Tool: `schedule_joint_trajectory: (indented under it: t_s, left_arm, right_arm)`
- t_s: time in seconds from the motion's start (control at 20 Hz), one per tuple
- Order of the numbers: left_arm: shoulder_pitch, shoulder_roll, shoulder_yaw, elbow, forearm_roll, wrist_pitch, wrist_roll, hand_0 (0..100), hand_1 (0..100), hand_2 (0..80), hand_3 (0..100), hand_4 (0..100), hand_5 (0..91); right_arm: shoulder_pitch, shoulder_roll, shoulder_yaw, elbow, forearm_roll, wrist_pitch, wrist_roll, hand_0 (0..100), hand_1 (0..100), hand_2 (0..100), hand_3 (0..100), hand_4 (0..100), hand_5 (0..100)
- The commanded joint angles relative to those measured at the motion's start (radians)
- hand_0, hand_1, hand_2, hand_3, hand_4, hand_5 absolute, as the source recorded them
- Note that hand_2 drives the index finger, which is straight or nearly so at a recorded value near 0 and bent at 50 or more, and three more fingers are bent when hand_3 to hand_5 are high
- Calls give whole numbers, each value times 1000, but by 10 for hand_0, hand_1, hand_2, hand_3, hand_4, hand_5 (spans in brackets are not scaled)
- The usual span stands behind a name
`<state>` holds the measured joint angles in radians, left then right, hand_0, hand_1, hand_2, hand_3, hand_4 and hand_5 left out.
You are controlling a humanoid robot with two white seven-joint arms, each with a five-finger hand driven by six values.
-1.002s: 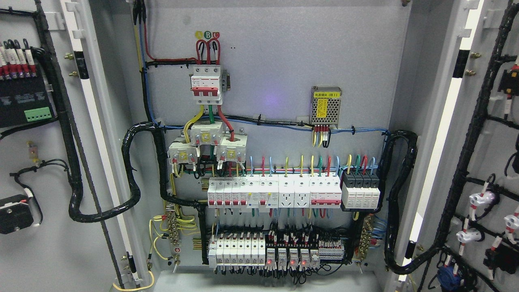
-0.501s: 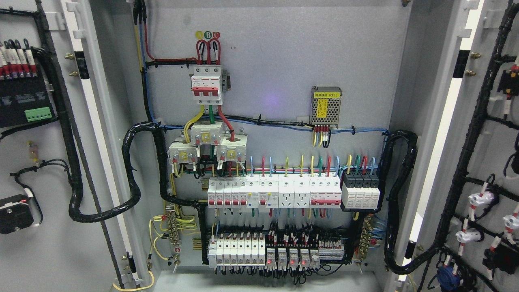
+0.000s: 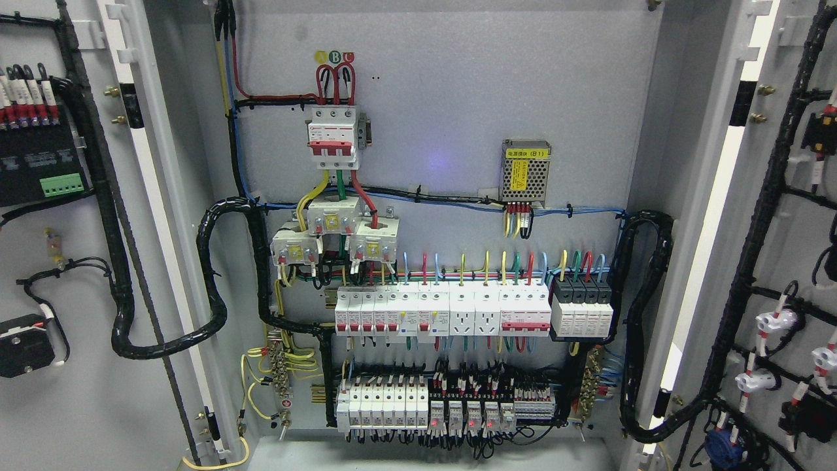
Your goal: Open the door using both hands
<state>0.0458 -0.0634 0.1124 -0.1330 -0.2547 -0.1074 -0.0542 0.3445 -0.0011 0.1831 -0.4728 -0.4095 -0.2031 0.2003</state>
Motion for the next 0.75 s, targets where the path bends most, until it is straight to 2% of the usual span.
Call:
schedule_joint_trajectory:
  t_s: [0.0, 0.45, 0.6, 0.7]
  left_arm:
    - [-6, -36, 7, 128, 15, 14, -1, 0, 0, 0, 0, 0, 0]
    - [-6, -36, 1, 128, 12, 11, -3, 0, 0, 0, 0, 0, 0]
    - [-6, -35, 4, 130, 14, 12, -3, 0, 0, 0, 0, 0, 0]
    - [-6, -27, 9, 130, 15, 15, 0, 0, 0, 0, 0, 0, 0]
  right_arm:
    - [-15, 93, 30, 496, 141, 123, -127, 0, 0, 0, 0, 0, 0]
    - [-38, 92, 24, 430, 132, 134, -137, 0, 0, 0, 0, 0, 0]
    - [-70, 90, 26, 427, 130, 131, -195, 0, 0, 0, 0, 0, 0]
    - [-81, 90, 26, 427, 130, 131, -206, 0, 0, 0, 0, 0, 0]
